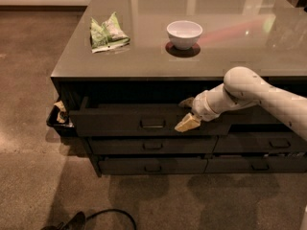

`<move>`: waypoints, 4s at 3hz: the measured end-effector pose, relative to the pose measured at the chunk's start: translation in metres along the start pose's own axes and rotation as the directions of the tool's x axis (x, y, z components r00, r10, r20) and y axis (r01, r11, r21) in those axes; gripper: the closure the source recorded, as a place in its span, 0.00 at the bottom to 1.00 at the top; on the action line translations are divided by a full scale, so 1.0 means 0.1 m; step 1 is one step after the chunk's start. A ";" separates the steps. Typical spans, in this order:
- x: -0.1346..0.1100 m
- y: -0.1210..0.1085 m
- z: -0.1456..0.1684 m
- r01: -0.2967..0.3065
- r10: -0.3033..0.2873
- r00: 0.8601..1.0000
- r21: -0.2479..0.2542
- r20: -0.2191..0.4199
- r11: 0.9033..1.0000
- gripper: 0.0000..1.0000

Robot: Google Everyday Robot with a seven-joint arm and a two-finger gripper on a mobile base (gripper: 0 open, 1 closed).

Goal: Open top drawer

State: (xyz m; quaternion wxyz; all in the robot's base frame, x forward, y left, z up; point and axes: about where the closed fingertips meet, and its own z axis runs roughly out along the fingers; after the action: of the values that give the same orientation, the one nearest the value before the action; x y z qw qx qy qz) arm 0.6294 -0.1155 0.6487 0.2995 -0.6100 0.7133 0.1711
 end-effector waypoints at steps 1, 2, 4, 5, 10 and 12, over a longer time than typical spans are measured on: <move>-0.02 0.00 -0.03 0.000 0.000 1.000 0.000 0.000 1.000 0.66; 0.01 0.03 -0.07 -0.007 0.007 1.000 -0.006 -0.005 1.000 0.90; 0.09 0.14 -0.10 -0.020 0.020 1.000 -0.013 -0.015 1.000 0.91; 0.08 0.15 -0.12 -0.020 0.020 1.000 -0.013 -0.015 1.000 0.72; 0.12 0.34 -0.14 -0.034 0.032 0.998 -0.032 -0.049 0.999 0.00; 0.32 0.73 -0.29 -0.075 0.071 0.994 -0.045 -0.088 0.996 0.00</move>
Offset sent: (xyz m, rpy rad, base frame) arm -0.0390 -0.0326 -0.0239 -0.0254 0.0747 -0.0206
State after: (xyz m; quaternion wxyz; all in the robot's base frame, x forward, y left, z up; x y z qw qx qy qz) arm 0.5498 -0.1434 0.6413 0.2472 -0.5972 0.7432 0.1727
